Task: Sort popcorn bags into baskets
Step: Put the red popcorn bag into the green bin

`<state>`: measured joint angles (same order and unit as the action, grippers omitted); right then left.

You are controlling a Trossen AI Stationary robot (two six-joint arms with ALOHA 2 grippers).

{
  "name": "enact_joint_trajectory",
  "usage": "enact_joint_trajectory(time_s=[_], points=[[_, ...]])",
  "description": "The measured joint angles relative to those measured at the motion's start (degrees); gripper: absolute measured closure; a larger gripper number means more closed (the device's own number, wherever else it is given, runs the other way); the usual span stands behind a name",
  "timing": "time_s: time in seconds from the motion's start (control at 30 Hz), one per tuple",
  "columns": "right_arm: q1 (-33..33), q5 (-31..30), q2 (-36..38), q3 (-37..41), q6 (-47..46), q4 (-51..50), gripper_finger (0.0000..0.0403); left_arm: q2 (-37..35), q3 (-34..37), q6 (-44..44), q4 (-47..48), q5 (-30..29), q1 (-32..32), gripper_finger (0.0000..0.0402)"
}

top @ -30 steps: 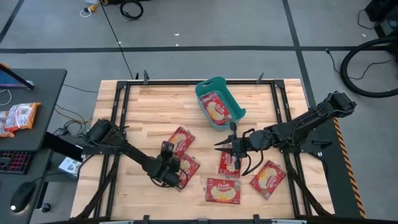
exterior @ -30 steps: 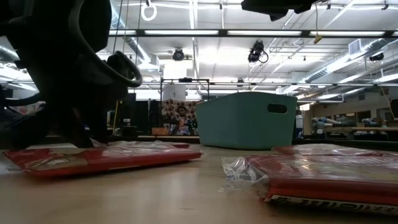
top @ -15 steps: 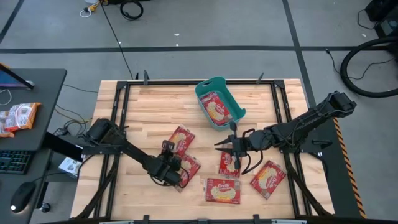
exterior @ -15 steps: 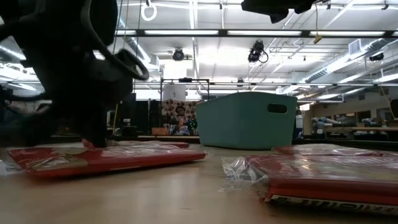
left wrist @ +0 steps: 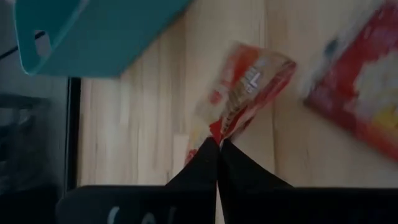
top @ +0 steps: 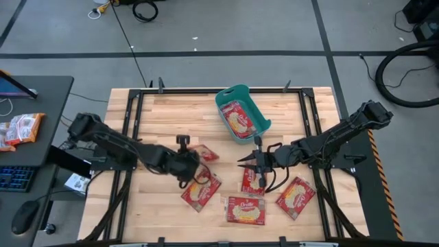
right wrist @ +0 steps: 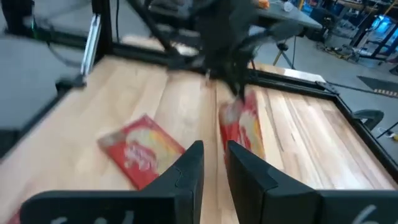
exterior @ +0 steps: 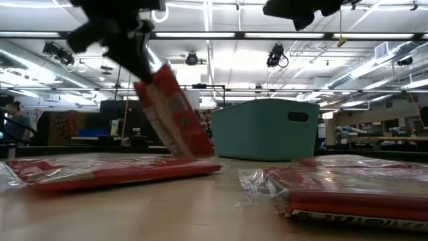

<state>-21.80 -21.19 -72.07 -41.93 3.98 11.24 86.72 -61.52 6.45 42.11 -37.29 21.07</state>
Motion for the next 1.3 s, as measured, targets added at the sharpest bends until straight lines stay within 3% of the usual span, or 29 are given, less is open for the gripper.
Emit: enact_joint_trajectory(time_s=[0.27, 0.53, 0.77, 0.9, 1.17, 1.3], points=[[0.32, -7.34, -5.53, 0.03, 6.33, 0.67, 0.0318, -5.14, 0.0, -5.16, -8.22, 5.9, -4.71, 0.0401], [2.57, -7.43, -12.26, 0.02, 2.43, 9.67, 0.0236, -5.09, -0.01, -3.18, -13.78, 10.79, -7.62, 0.0401], [4.5, -6.44, -15.85, 0.02, 1.97, 15.81, 0.0179, -5.07, -1.93, 0.6, -14.59, 11.56, -8.24, 0.0401], [5.1, -4.22, -17.0, -1.22, 2.07, 18.51, 0.0172, -5.07, -4.18, 1.93, -14.88, 11.51, -8.43, 0.0401], [5.16, -5.59, -17.83, -4.59, 2.41, 18.72, 0.0174, -5.07, -4.96, 1.77, -15.82, 10.32, -8.54, 0.0401], [5.98, -6.34, -17.84, -4.7, 3.49, 17.51, 0.0192, -5.05, -4.96, -0.01, -19.99, 11.36, -8.32, 0.0401]])
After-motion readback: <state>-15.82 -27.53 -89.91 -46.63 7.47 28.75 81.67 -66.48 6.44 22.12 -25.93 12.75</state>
